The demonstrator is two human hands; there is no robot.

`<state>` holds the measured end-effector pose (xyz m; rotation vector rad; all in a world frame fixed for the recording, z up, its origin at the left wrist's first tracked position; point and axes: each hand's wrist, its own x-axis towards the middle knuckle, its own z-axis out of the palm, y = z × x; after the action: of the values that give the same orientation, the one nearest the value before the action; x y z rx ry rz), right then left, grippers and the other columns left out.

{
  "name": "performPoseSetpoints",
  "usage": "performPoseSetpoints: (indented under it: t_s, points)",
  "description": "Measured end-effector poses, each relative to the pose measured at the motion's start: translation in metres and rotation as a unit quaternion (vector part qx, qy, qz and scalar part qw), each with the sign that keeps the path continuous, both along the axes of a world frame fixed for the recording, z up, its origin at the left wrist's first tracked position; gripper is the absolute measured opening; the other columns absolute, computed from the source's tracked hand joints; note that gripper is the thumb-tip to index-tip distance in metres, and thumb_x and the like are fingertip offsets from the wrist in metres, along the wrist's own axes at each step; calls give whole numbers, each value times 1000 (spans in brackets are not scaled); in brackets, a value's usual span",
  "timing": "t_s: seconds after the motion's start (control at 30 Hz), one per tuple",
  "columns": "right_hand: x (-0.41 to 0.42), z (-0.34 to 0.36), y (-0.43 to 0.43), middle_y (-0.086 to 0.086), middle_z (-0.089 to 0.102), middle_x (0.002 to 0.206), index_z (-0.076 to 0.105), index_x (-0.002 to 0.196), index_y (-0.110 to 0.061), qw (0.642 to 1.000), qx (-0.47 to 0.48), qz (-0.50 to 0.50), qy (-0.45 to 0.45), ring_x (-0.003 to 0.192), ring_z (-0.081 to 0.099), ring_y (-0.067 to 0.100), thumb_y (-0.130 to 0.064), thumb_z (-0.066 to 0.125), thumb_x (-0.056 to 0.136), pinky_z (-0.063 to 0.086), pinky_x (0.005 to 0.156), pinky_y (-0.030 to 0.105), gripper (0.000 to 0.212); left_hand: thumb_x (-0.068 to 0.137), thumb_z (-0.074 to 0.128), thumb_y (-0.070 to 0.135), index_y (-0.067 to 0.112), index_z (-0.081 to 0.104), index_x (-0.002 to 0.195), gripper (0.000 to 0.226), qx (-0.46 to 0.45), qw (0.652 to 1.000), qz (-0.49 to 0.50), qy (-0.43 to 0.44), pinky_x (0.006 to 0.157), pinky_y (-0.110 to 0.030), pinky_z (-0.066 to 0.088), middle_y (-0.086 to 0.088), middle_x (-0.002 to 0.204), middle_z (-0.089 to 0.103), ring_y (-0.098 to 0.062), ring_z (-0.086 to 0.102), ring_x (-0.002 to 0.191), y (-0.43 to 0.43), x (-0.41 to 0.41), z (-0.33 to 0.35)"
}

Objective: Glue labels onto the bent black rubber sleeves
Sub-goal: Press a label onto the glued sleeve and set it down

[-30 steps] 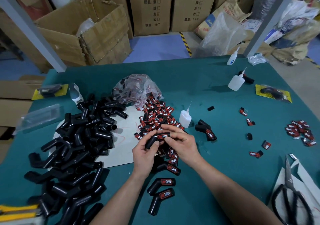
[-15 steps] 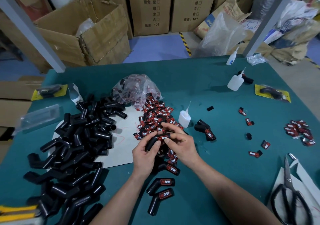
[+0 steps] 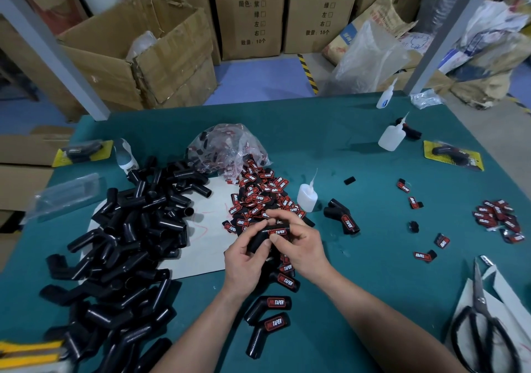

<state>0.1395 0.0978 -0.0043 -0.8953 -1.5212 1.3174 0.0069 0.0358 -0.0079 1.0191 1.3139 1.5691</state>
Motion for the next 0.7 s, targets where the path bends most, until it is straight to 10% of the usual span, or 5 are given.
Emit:
performPoseSetpoints:
  t_s: [0.33,0.7]
  points:
    - [-4,-6,-4,-2,69,119,79,96,-20,999,-29,-33,23,114,66,22,-13,69,86,51,98,29,16,89,69,33,50,71,123,38,-20,999,11,39,105,-26,51,10,126,73,-13,68,121,1,2,-4]
    - [-2,0,1,2,71,123,78,85,-9,998,-27,-15,61,115,68,24,6,67,89,53,97,30,19,92,69,-8,21,73,117,38,-58,995,62,-48,92,-23,56,2,116,78,-14,73,109,8,-6,-10]
